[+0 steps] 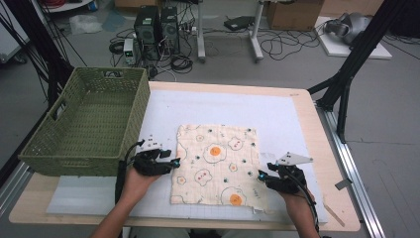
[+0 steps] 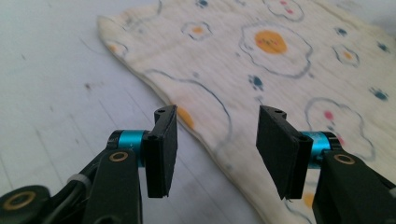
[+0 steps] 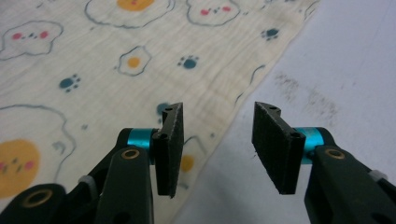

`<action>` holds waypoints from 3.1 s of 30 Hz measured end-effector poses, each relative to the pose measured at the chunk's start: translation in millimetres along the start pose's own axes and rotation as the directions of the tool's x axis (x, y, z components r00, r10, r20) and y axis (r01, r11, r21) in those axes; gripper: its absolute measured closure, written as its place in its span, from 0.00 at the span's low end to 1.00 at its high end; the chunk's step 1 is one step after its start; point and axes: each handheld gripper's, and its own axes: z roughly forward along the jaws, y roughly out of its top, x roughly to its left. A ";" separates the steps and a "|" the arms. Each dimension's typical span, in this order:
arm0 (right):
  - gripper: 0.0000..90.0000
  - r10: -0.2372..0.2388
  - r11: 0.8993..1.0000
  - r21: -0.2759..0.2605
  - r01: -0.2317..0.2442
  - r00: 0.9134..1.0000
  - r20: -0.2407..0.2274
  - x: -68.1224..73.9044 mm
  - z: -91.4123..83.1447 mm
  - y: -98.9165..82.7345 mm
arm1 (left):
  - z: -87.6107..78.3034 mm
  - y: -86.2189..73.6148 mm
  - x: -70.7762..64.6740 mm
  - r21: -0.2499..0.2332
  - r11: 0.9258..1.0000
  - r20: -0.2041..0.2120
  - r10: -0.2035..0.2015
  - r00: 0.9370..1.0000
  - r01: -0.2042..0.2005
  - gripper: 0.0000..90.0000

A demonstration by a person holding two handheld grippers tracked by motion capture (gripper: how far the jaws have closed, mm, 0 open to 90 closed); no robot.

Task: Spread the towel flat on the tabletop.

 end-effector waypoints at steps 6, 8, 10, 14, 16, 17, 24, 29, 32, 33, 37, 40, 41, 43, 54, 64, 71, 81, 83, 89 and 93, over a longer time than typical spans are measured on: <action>0.56 -0.001 1.000 -0.020 0.001 1.000 0.023 -13.8 13.8 12.7 | 16.4 14.2 12.9 -0.014 1.000 -0.048 -0.010 0.999 0.010 0.53; 0.57 0.012 0.999 -0.031 -0.011 0.999 0.035 -21.5 24.7 20.7 | 21.8 20.1 18.7 -0.021 1.000 -0.056 -0.024 0.998 0.023 0.54; 0.60 0.011 1.000 -0.029 -0.010 0.999 0.042 -25.0 31.5 25.9 | 26.4 26.5 24.2 -0.029 0.999 -0.064 -0.043 0.997 0.041 0.56; 0.61 0.000 1.000 -0.012 0.000 0.998 0.056 -29.0 41.6 35.2 | 38.6 31.5 33.1 -0.026 0.997 -0.083 -0.079 0.993 0.077 0.58; 0.62 -0.002 1.000 -0.011 0.003 0.998 0.068 -34.3 50.1 45.8 | 49.7 33.6 37.5 0.001 0.996 -0.096 -0.085 0.992 0.086 0.58; 0.62 0.004 1.000 -0.016 -0.002 0.998 0.069 -37.0 53.1 48.7 | 49.7 33.6 37.5 0.001 0.996 -0.096 -0.085 0.992 0.086 0.58; 0.69 0.079 0.997 -0.010 -0.078 0.990 0.119 -56.7 73.7 59.6 | 67.3 30.6 46.8 0.010 0.988 -0.138 -0.151 0.979 0.154 0.68; 0.68 0.098 0.995 0.015 -0.100 0.990 0.096 -58.7 90.4 62.9 | 69.3 32.0 43.1 0.018 0.992 -0.159 -0.118 0.980 0.123 0.72; 0.74 0.079 0.996 0.036 -0.082 0.993 0.091 -54.5 99.2 63.6 | 72.9 35.3 37.2 0.061 0.998 -0.199 -0.014 0.980 0.026 0.80; 0.87 0.078 0.996 0.032 -0.081 0.994 0.074 -54.2 99.8 63.8 | 73.2 36.8 37.8 0.068 0.997 -0.195 -0.009 0.981 0.022 0.97; 0.95 0.055 0.997 0.044 -0.060 0.992 0.114 -54.3 97.9 64.8 | 75.1 39.3 37.8 0.071 0.997 -0.256 0.001 0.967 0.018 0.98; 0.95 0.073 0.997 0.021 -0.077 0.985 0.158 -58.5 98.0 63.9 | 76.9 39.2 37.4 0.057 0.998 -0.266 -0.004 0.964 0.020 0.98; 0.95 0.061 0.998 0.024 -0.066 0.983 0.174 -56.7 99.1 64.5 | 77.0 38.9 37.2 0.054 0.998 -0.262 -0.002 0.965 0.017 0.98; 0.93 0.047 0.998 0.033 -0.054 0.982 0.183 -54.8 100.3 64.7 | 76.2 38.6 38.1 0.051 0.998 -0.257 -0.009 0.966 0.023 0.97; 0.32 0.114 0.989 -0.096 -0.109 0.992 0.053 -65.6 64.5 53.4 | 50.7 41.6 45.0 -0.106 0.990 -0.101 -0.099 0.990 0.088 0.43; 0.16 -0.043 0.994 -0.100 0.043 0.999 -0.003 -43.1 31.6 43.9 | 32.1 48.8 24.0 -0.195 0.978 0.040 -0.066 0.997 0.073 0.21; 0.13 -0.094 0.984 -0.155 0.090 0.995 -0.016 -32.8 15.4 37.9 | 17.9 53.3 14.0 -0.231 0.973 0.062 -0.007 0.998 0.022 0.22; 0.12 -0.109 0.973 -0.205 0.105 0.994 -0.005 -41.0 3.0 33.5 | 5.4 43.8 10.6 -0.236 0.971 0.060 0.050 0.997 -0.034 0.23; 0.12 -0.114 0.972 -0.207 0.110 0.994 -0.005 -41.4 1.0 33.4 | 4.7 41.6 10.1 -0.250 0.967 0.081 0.075 0.994 -0.053 0.23; 0.12 -0.111 0.971 -0.216 0.105 0.994 -0.018 -44.0 0.4 32.6 | 7.3 41.1 8.7 -0.208 0.978 0.089 0.044 0.995 -0.025 0.23; 0.12 -0.107 0.972 -0.210 0.102 0.994 -0.014 -43.7 0.4 32.9 | 9.0 39.3 9.0 -0.201 0.980 0.092 0.017 0.996 0.002 0.20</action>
